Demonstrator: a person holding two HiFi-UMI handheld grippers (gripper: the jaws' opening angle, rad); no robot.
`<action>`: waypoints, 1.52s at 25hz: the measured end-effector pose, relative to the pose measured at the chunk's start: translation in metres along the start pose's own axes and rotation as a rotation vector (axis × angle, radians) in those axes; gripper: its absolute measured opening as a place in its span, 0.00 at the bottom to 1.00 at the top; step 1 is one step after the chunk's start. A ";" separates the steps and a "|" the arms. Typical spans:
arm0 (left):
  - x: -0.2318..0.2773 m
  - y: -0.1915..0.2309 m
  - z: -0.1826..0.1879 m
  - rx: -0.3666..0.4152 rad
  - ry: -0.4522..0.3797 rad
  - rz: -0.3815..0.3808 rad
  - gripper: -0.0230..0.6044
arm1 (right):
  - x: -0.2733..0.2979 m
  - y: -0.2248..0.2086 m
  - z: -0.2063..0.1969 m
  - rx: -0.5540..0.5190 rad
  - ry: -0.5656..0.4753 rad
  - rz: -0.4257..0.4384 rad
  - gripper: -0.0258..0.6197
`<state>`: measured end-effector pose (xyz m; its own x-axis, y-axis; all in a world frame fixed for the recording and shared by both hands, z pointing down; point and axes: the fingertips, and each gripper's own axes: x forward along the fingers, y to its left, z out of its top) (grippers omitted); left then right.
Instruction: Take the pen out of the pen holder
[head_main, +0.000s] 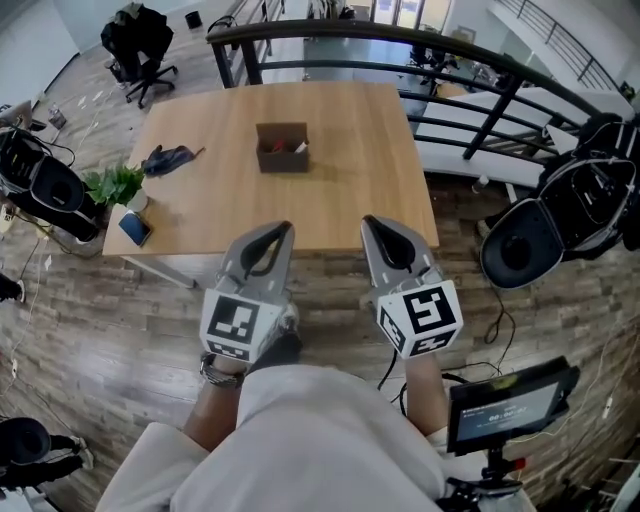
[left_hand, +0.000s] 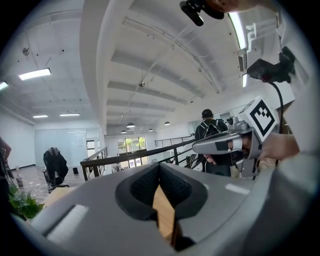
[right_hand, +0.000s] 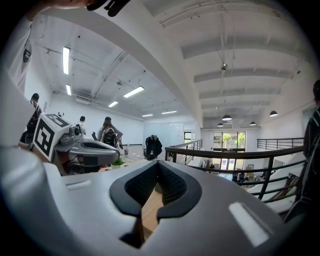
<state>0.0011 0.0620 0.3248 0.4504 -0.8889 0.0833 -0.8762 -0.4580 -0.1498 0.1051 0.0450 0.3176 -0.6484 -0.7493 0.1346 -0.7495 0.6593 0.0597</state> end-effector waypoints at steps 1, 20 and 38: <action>0.003 0.006 -0.002 -0.003 0.001 -0.001 0.04 | 0.006 -0.001 0.000 0.000 0.003 -0.004 0.04; 0.087 0.108 -0.016 -0.030 0.026 -0.056 0.04 | 0.119 -0.045 0.012 0.020 0.050 -0.075 0.04; 0.122 0.152 -0.044 -0.013 0.048 -0.168 0.04 | 0.166 -0.047 -0.008 0.058 0.106 -0.177 0.04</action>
<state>-0.0850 -0.1158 0.3552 0.5827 -0.7981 0.1533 -0.7913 -0.6001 -0.1167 0.0335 -0.1094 0.3451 -0.4903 -0.8405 0.2306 -0.8591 0.5107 0.0349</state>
